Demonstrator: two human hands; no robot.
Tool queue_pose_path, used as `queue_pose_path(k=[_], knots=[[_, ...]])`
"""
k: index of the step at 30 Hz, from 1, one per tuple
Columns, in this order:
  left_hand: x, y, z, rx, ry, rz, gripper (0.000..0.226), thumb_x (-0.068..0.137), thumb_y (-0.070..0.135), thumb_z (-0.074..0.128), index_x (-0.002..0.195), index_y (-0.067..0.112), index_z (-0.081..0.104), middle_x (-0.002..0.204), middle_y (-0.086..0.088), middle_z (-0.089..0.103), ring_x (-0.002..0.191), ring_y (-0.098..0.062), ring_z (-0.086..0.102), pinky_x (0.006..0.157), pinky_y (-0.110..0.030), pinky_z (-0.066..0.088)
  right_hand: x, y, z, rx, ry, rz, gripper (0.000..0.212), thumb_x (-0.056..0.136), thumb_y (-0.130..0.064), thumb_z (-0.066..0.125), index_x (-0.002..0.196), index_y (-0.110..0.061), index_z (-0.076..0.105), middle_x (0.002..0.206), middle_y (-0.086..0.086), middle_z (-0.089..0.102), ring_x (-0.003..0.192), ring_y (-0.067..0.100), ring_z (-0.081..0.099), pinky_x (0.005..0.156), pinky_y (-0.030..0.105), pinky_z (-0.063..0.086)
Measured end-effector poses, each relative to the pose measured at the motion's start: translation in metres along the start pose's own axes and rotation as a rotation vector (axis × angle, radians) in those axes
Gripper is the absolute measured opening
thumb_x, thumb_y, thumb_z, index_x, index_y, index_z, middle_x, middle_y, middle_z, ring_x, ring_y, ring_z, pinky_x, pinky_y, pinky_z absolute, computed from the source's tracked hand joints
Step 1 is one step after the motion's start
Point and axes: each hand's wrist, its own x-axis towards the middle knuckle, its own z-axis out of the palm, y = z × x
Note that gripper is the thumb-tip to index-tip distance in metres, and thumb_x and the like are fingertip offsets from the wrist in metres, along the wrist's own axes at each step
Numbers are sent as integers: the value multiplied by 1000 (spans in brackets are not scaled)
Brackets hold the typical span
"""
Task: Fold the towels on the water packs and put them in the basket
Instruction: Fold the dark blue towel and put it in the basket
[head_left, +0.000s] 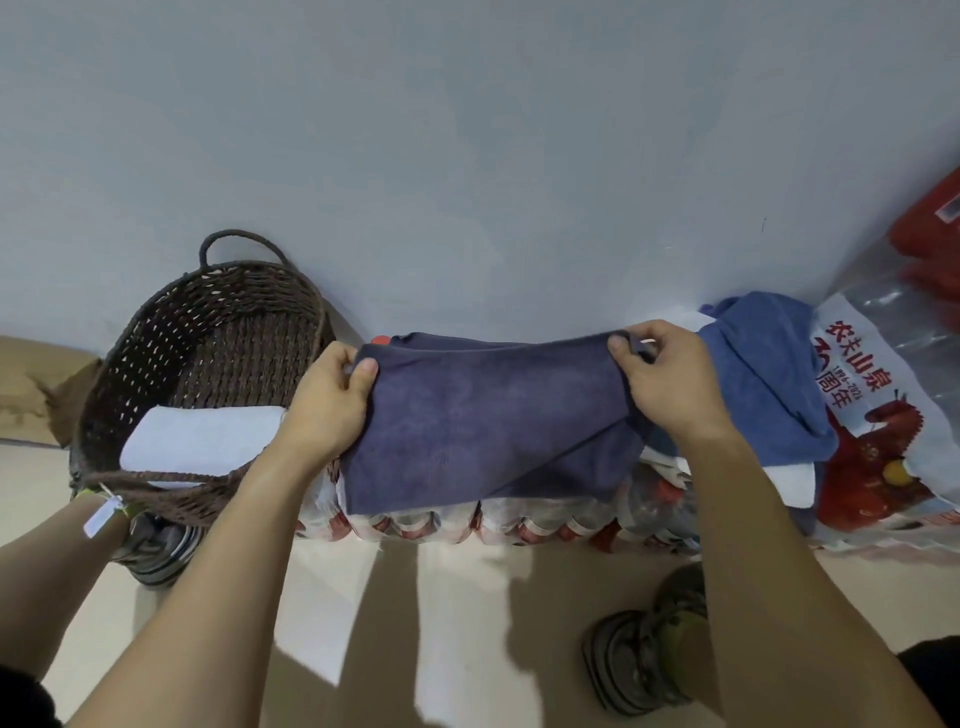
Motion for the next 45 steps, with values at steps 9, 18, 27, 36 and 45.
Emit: queue_pose_path(k=[9,18,27,36,45], knots=[[57,-14,42,256,33,-31,23,98,16,48,114,14,64,104,-16,70,102,-37,60,75,-28,36,61,51,47,-362,-230,78,32,97,-35,57,99,-4,65,93,10,63,86,26,54,69,28,35],[96,-27,60,454,59,35,27,93,11,50,107,17,72,106,-14,70,98,-38,63,82,-42,53,78,85,83,-339,-154,175,29,95,-35,59,112,-11,63,107,13,68,101,33,61,76,25,38],[114,-35,74,617,-19,64,50,93,30,56,140,16,48,134,-16,47,121,-39,43,102,-47,40,101,90,90,-450,-231,300,47,94,-45,55,112,-1,56,110,20,63,105,38,59,75,31,40],[123,-22,70,371,84,19,6,90,20,64,93,15,66,92,-6,70,94,-27,64,83,-28,45,100,92,71,-295,-211,160,10,83,-27,70,92,-23,68,68,-14,53,64,8,51,68,22,43],[132,-20,62,512,-85,58,10,90,18,65,96,16,72,84,-1,68,81,-21,61,75,-27,43,110,88,72,-211,-366,155,13,86,-24,71,97,-18,68,87,-5,63,82,16,57,71,21,42]])
